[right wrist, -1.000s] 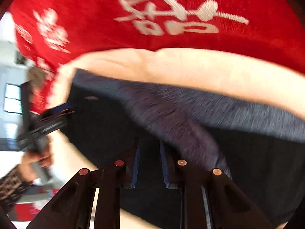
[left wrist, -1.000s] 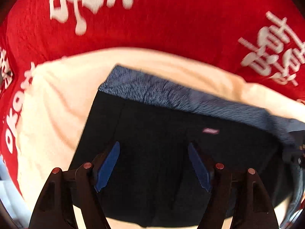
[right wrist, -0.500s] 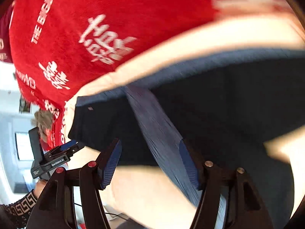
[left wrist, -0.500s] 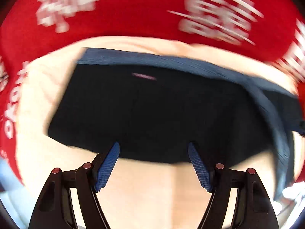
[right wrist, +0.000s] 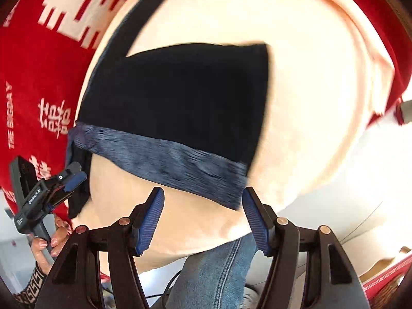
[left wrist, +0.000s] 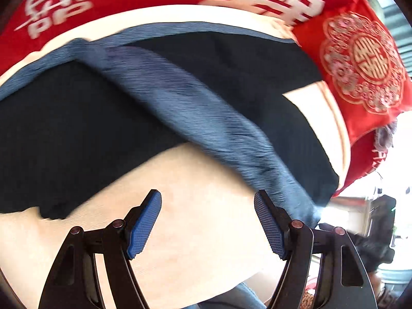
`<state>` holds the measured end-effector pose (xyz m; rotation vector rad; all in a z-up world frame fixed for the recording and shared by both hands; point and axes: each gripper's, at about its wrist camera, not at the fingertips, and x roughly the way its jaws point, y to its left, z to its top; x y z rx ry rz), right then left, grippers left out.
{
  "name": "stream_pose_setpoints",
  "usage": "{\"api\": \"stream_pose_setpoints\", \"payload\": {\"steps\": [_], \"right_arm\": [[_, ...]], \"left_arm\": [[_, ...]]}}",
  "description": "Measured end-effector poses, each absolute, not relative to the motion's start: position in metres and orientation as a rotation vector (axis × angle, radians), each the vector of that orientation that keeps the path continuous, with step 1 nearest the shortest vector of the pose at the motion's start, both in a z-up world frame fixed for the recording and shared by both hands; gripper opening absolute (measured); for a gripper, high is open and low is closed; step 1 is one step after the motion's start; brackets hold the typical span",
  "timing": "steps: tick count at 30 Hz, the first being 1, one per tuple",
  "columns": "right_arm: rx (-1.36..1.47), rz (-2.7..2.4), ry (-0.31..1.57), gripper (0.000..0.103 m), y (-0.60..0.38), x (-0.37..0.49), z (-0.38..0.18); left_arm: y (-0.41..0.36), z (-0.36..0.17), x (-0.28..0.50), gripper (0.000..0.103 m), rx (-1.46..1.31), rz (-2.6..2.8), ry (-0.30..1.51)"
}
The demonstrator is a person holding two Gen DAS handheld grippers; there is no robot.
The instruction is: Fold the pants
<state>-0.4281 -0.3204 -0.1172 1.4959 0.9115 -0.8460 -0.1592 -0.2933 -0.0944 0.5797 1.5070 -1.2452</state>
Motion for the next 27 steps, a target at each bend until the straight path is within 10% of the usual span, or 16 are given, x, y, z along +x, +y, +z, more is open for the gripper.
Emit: {"api": "stream_pose_setpoints", "payload": {"steps": [10, 13, 14, 17, 19, 27], "right_arm": [[1.55, -0.709, 0.769, 0.06, -0.328, -0.435, -0.142], [1.567, -0.631, 0.811, 0.041, -0.333, -0.434, -0.154], [1.593, -0.614, 0.814, 0.019, -0.335, -0.438, -0.158], [1.626, -0.551, 0.809, 0.011, -0.345, -0.437, -0.15], [1.599, -0.496, 0.789, 0.011, -0.357, -0.432, -0.125], [1.387, -0.38, 0.715, 0.01, -0.479, -0.393, -0.037]], "left_arm": [[-0.302, -0.12, -0.198, 0.076, 0.591, -1.277, 1.54], [-0.303, -0.126, -0.207, 0.076, 0.579, -1.255, 1.555], [-0.304, -0.125, -0.209, 0.076, 0.573, -1.255, 1.547], [-0.31, -0.126, -0.214, 0.074, 0.53, -1.246, 1.593], [-0.316, -0.127, -0.216, 0.031, 0.479, -1.267, 1.661], [-0.356, -0.08, -0.205, 0.026, 0.33, -1.256, 1.613]]}}
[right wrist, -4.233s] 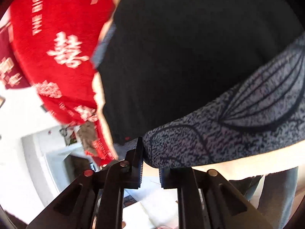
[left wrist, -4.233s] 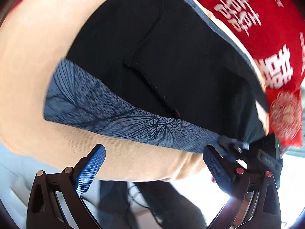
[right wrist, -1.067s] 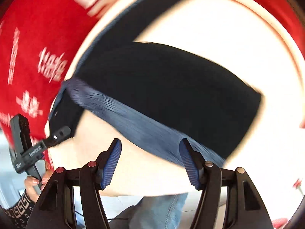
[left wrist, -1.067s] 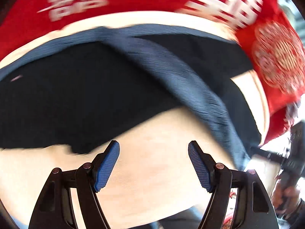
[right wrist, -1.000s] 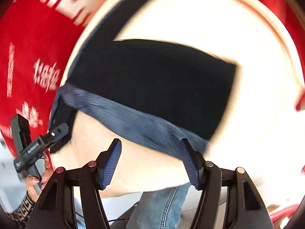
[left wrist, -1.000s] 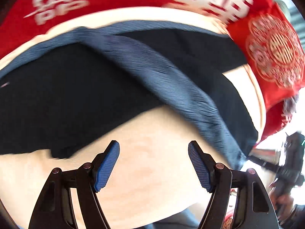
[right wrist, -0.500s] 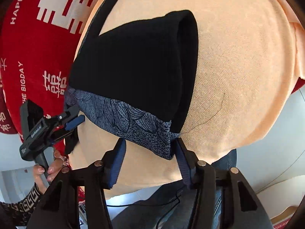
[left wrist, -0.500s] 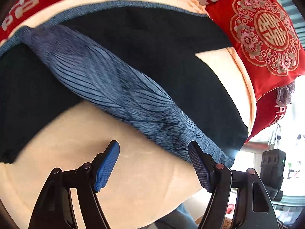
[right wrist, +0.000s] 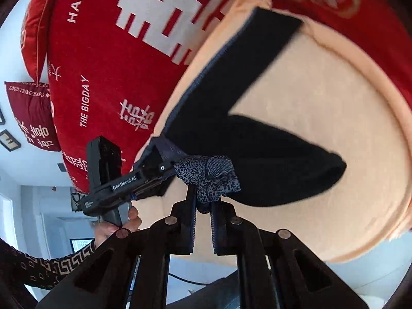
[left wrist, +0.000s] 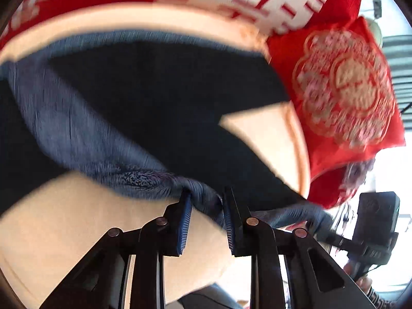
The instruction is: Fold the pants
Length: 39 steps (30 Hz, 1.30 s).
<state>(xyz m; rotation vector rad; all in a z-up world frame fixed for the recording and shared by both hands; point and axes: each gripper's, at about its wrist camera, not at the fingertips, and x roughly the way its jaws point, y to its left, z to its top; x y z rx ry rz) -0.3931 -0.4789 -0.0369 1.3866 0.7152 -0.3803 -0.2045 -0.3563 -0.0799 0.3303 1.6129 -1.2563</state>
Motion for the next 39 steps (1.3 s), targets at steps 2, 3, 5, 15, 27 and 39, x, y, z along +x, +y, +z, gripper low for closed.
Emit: {"api": "stream_pose_setpoints", "payload": {"steps": [2, 3, 5, 15, 27, 39], "right_arm": [[1.331, -0.373, 0.724, 0.01, -0.514, -0.38, -0.027], [1.297, -0.375, 0.739, 0.01, -0.536, -0.375, -0.024], [1.23, -0.381, 0.761, 0.008, -0.58, -0.354, -0.018], [1.083, -0.498, 0.909, 0.011, -0.692, -0.297, -0.049], [1.01, -0.243, 1.212, 0.012, -0.647, -0.286, -0.133], [0.843, -0.624, 1.119, 0.012, -0.72, -0.276, -0.083]], "left_arm": [[-0.378, -0.064, -0.197, 0.026, 0.298, -1.266, 1.564], [-0.392, -0.054, -0.191, 0.026, 0.284, -1.269, 1.522], [-0.415, -0.041, -0.18, 0.026, 0.285, -1.248, 1.437], [-0.415, -0.014, -0.131, 0.07, 0.352, -1.027, 1.195], [-0.316, -0.081, -0.132, 0.07, 0.386, -0.748, 1.41], [-0.339, -0.074, -0.129, 0.07, 0.391, -0.761, 1.367]]}}
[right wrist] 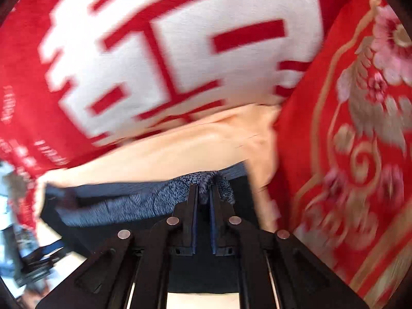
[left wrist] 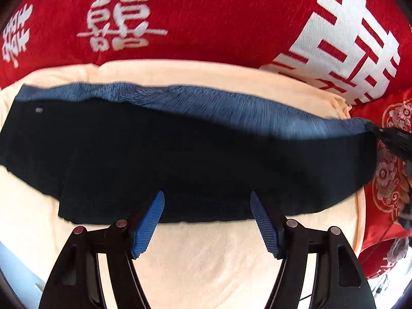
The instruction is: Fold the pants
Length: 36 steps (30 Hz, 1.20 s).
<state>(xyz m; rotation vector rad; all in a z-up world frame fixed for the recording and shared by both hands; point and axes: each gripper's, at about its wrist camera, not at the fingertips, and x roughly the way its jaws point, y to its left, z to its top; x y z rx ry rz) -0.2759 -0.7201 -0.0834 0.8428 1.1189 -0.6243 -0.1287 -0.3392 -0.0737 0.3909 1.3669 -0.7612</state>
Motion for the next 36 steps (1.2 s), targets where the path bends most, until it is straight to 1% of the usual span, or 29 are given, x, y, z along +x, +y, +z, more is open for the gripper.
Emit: {"api": "stream_pose_setpoints", "payload": {"steps": [1, 2, 3, 4, 5, 6, 7, 8, 10, 11, 13, 15, 16, 18, 19, 20, 21, 22, 24, 25, 27, 28, 30, 31, 34, 36], "right_arm": [[0.809, -0.682, 1.162, 0.012, -0.725, -0.275, -0.093], [0.785, -0.722, 1.187, 0.017, -0.727, -0.276, -0.099], [0.775, -0.739, 1.186, 0.019, -0.728, -0.277, -0.1], [0.781, -0.735, 1.171, 0.023, -0.728, -0.281, -0.097], [0.779, -0.736, 1.15, 0.038, -0.725, -0.282, -0.09], [0.772, -0.733, 1.123, 0.047, -0.721, -0.283, -0.08], [0.767, -0.713, 1.08, 0.059, -0.712, -0.287, -0.064], [0.773, -0.689, 1.045, 0.061, -0.703, -0.293, -0.053], [0.836, -0.622, 0.996, 0.061, -0.678, -0.305, -0.038], [0.878, -0.612, 1.011, 0.061, -0.664, -0.315, -0.041], [0.975, -0.64, 1.091, 0.061, -0.641, -0.337, -0.066], [1.074, -0.702, 1.141, 0.057, -0.631, -0.356, -0.097], [1.14, -0.733, 1.128, 0.054, -0.632, -0.366, -0.112], [1.175, -0.779, 1.07, 0.054, -0.639, -0.373, -0.124], [1.165, -0.801, 1.053, 0.044, -0.646, -0.373, -0.128], [1.158, -0.8, 1.041, 0.018, -0.649, -0.369, -0.129], [1.15, -0.787, 1.028, 0.013, -0.654, -0.365, -0.125], [1.101, -0.779, 1.005, 0.012, -0.659, -0.359, -0.115], [0.997, -0.763, 0.996, 0.012, -0.664, -0.35, -0.099], [0.994, -0.769, 1.019, 0.012, -0.67, -0.35, -0.102], [1.049, -0.757, 1.129, 0.015, -0.671, -0.351, -0.121], [1.09, -0.752, 1.149, 0.021, -0.665, -0.359, -0.129], [1.06, -0.76, 1.159, 0.027, -0.656, -0.365, -0.118], [1.027, -0.788, 1.167, 0.031, -0.649, -0.369, -0.108], [0.949, -0.768, 1.071, 0.031, -0.635, -0.367, -0.073], [0.857, -0.705, 1.063, 0.031, -0.634, -0.343, -0.066]], "left_arm": [[-0.344, -0.074, -0.128, 0.07, 0.409, -0.76, 1.352], [-0.349, -0.076, -0.126, 0.07, 0.431, -0.758, 1.336], [-0.354, -0.078, -0.125, 0.07, 0.445, -0.756, 1.326], [-0.359, -0.082, -0.122, 0.07, 0.455, -0.753, 1.321], [-0.364, -0.085, -0.12, 0.07, 0.459, -0.75, 1.324], [-0.367, -0.087, -0.118, 0.07, 0.459, -0.75, 1.327], [-0.371, -0.089, -0.117, 0.07, 0.457, -0.75, 1.324], [-0.375, -0.09, -0.116, 0.07, 0.459, -0.751, 1.319], [-0.382, -0.094, -0.117, 0.07, 0.462, -0.749, 1.313], [-0.386, -0.097, -0.117, 0.07, 0.464, -0.746, 1.317], [-0.394, -0.106, -0.119, 0.07, 0.472, -0.746, 1.333], [-0.401, -0.113, -0.122, 0.07, 0.487, -0.749, 1.329], [-0.405, -0.118, -0.124, 0.07, 0.5, -0.748, 1.325], [-0.411, -0.129, -0.125, 0.07, 0.513, -0.743, 1.326], [-0.412, -0.133, -0.126, 0.07, 0.516, -0.74, 1.331], [-0.413, -0.138, -0.126, 0.07, 0.519, -0.736, 1.331], [-0.413, -0.14, -0.127, 0.072, 0.524, -0.735, 1.317], [-0.414, -0.139, -0.128, 0.073, 0.536, -0.739, 1.296], [-0.417, -0.138, -0.128, 0.073, 0.563, -0.745, 1.291], [-0.418, -0.135, -0.126, 0.073, 0.566, -0.738, 1.299], [-0.419, -0.127, -0.123, 0.073, 0.544, -0.736, 1.307], [-0.419, -0.12, -0.12, 0.073, 0.527, -0.736, 1.302], [-0.419, -0.107, -0.116, 0.073, 0.504, -0.743, 1.283], [-0.42, -0.101, -0.113, 0.073, 0.499, -0.746, 1.263], [-0.425, -0.098, -0.104, 0.073, 0.516, -0.732, 1.228], [-0.433, -0.109, -0.098, 0.073, 0.531, -0.697, 1.24]]}}
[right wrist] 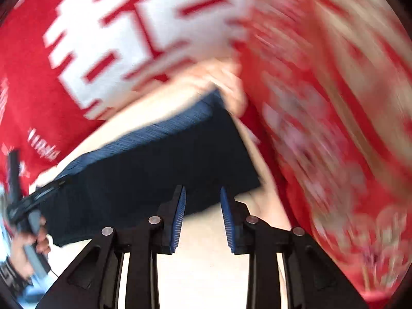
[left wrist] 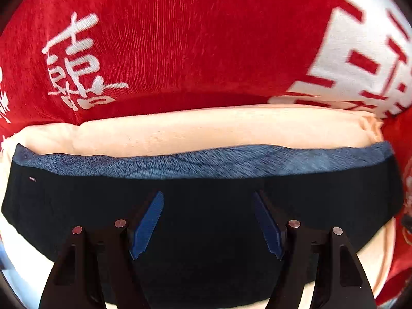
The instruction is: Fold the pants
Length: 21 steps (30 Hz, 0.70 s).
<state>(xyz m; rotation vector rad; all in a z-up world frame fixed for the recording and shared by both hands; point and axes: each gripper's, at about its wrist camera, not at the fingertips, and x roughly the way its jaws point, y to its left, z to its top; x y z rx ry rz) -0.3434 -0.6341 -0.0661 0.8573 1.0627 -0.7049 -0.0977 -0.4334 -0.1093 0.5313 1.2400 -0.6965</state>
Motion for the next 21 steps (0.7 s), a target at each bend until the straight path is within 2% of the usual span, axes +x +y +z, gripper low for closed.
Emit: {"api": "stream_pose_setpoints", "payload": {"steps": [3, 6, 7, 8, 9, 14, 21], "right_arm": [[0.783, -0.631, 1.08, 0.031, -0.651, -0.302, -0.079], [0.748, -0.676, 1.192, 0.029, -0.665, -0.297, -0.113], [0.758, -0.692, 1.207, 0.017, -0.668, -0.309, -0.121], [0.771, -0.691, 1.183, 0.002, -0.67, -0.32, -0.121], [0.776, -0.721, 1.185, 0.0, -0.672, -0.334, -0.118], [0.867, -0.76, 1.181, 0.002, -0.666, -0.369, -0.099], [1.18, -0.546, 1.103, 0.029, -0.59, -0.361, -0.078]], "left_arm": [[-0.453, -0.123, -0.09, 0.073, 0.513, -0.683, 1.252], [-0.469, -0.137, -0.094, 0.073, 0.578, -0.67, 1.22], [-0.468, -0.138, -0.092, 0.078, 0.569, -0.68, 1.217], [-0.463, -0.138, -0.087, 0.079, 0.549, -0.685, 1.226], [-0.453, -0.138, -0.078, 0.08, 0.53, -0.68, 1.249], [-0.389, -0.127, -0.042, 0.079, 0.542, -0.545, 1.303], [-0.295, -0.101, -0.025, 0.079, 0.586, -0.508, 1.314]]}}
